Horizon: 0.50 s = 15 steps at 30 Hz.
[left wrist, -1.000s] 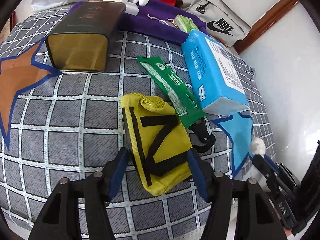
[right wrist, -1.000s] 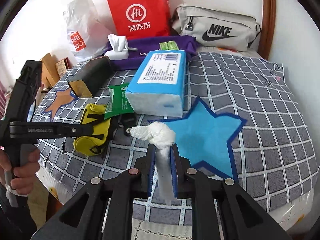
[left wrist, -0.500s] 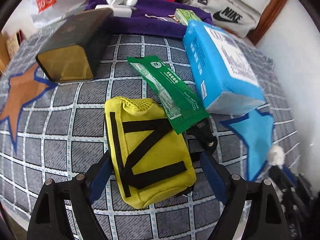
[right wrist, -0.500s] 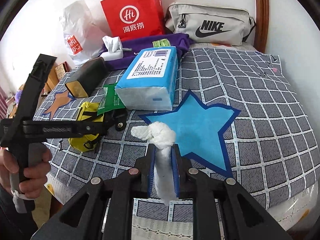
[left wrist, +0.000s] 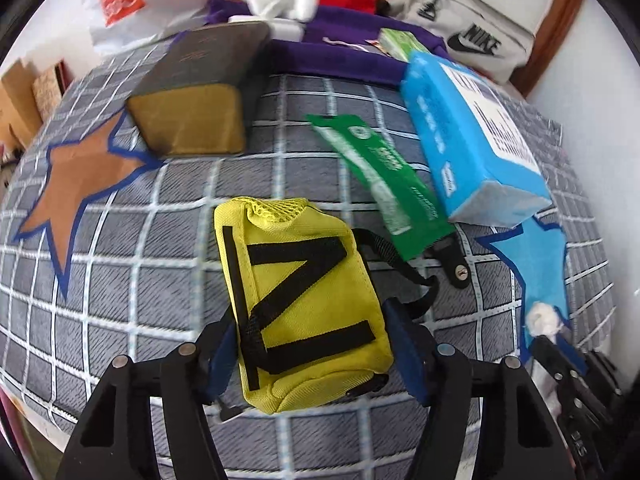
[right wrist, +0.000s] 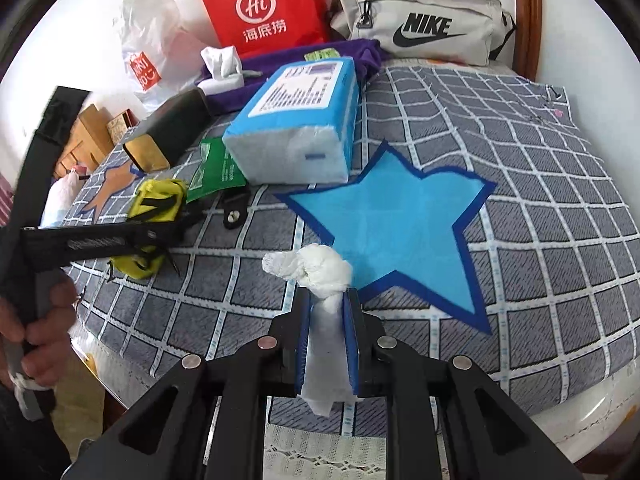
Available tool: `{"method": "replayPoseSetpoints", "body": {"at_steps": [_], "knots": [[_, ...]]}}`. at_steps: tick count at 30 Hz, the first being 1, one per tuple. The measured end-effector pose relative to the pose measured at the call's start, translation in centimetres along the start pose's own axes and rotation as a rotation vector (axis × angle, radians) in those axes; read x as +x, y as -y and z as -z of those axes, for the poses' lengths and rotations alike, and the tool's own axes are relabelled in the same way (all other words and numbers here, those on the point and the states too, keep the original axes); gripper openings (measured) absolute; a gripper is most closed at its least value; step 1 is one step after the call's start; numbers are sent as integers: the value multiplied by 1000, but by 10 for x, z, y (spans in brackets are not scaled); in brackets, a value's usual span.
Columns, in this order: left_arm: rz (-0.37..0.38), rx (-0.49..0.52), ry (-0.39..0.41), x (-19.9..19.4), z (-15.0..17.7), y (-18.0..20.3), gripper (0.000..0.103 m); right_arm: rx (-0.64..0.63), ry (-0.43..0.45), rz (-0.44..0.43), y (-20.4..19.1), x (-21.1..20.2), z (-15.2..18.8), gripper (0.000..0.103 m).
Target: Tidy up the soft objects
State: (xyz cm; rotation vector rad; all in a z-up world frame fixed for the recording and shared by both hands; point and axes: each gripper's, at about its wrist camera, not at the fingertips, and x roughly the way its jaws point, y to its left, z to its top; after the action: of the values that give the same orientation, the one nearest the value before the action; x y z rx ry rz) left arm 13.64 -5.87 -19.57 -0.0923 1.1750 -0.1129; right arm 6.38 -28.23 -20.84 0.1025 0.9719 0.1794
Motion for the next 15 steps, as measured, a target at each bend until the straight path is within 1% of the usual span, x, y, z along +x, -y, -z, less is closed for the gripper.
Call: {"method": "replayPoseSetpoints", "body": {"at_steps": [3, 5, 8, 10, 15], "knots": [[-1, -41, 7, -9, 6, -22, 63, 1, -6, -1, -2, 1, 2, 18], [20, -57, 7, -12, 9, -31, 63, 6, -10, 0, -2, 0, 2, 18], [27, -87, 15, -20, 14, -46, 63, 12, -15, 9, -4, -2, 3, 18], [51, -115, 19, -24, 16, -55, 63, 13, -12, 24, -6, -7, 2, 18], [91, -139, 34, -34, 15, -62, 63, 7, 4, 28, -12, -23, -3, 18]]}}
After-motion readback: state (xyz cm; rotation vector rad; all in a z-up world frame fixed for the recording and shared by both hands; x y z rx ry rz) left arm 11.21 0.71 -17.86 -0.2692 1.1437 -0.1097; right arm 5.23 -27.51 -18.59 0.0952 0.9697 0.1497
